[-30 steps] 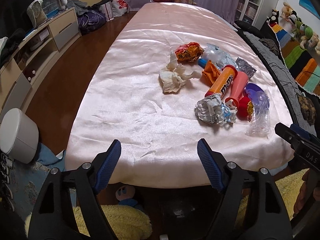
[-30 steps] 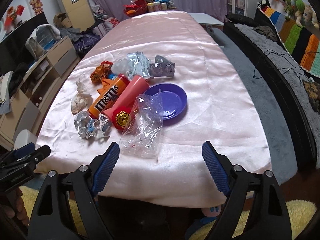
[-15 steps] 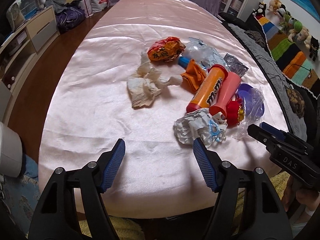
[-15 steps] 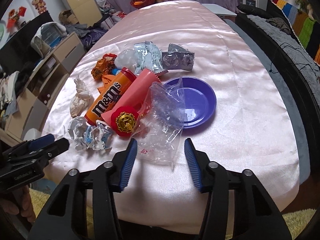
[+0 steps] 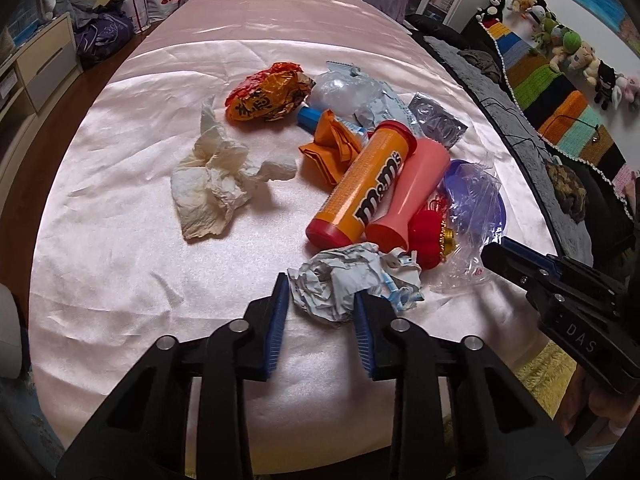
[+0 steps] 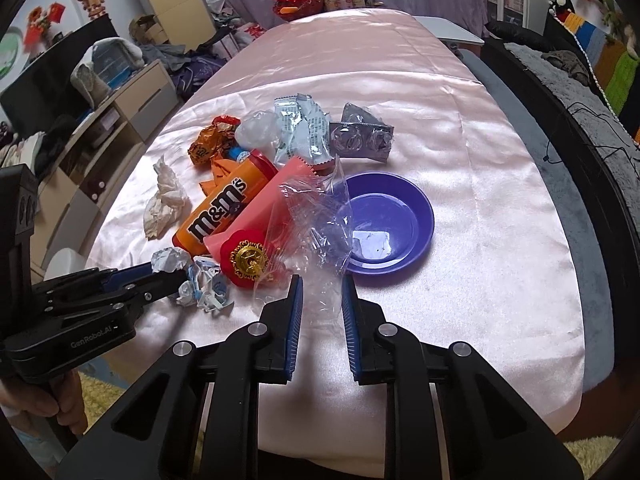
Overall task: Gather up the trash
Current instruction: 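Grasp the crumpled foil wrapper with the left tool while the right tool grasps the clear plastic bag, then lower both held items into the black bin and open both tools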
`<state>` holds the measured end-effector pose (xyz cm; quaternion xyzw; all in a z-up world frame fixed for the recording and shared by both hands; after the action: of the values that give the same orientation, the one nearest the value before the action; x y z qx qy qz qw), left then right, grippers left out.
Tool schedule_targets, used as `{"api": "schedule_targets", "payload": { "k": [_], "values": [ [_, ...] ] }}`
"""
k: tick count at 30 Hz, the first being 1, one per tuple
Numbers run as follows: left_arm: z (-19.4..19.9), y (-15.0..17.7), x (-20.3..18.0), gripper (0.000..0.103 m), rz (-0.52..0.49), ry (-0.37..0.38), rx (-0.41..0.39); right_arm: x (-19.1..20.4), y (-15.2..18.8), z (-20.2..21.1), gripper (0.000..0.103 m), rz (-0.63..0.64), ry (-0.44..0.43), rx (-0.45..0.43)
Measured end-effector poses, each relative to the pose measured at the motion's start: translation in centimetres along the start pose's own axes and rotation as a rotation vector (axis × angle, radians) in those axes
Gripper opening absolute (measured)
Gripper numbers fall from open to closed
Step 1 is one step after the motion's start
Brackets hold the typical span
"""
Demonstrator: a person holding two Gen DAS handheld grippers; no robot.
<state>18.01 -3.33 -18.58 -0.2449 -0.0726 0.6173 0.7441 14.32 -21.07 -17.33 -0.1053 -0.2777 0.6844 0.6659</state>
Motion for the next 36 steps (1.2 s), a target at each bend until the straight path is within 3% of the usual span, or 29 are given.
{"api": "schedule_targets", "payload": {
  "k": [5, 13, 19, 23, 30, 36],
  "values": [
    [0.9, 0.5, -0.7, 0.020, -0.012, -0.023, -0.023, -0.1, 0.6, 1.1, 0.019, 0.009, 0.029, -0.011],
    [6.7, 1.9, -0.6, 0.018, 0.007, -0.101, -0.134, 0.4, 1.5, 5.0, 0.013, 0.034, 0.038, -0.075],
    [10.7, 4.5, -1.1, 0.018, 0.017, -0.084, -0.167, 1.5, 3.2, 8.2, 0.012, 0.054, 0.004, -0.104],
    [11.4, 7.0, -1.5, 0.018, 0.044, -0.056, -0.149, 1.8, 5.5, 9.4, 0.012, 0.058, 0.013, -0.091],
    [9.9, 12.9, -2.2, 0.019, 0.071, -0.026, -0.069, 2.5, 11.3, 8.9, 0.012, 0.070, -0.025, 0.022],
    [7.7, 17.5, -2.4, 0.019, 0.060, -0.058, 0.012, 3.0, 15.4, 7.2, 0.012, 0.059, -0.066, 0.126]
  ]
}}
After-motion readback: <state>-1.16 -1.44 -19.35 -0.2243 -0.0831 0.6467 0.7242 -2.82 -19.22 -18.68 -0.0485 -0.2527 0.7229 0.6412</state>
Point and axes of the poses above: each gripper's, at about its wrist camera, not at the fingertips, and z roughly against the way its jaws point, x to its left, y to its underside, the point moved 5 cm from there along -z, roughly the way its jaws point, and after that the axes turned 1 degree about x, right-handed, at the moved point
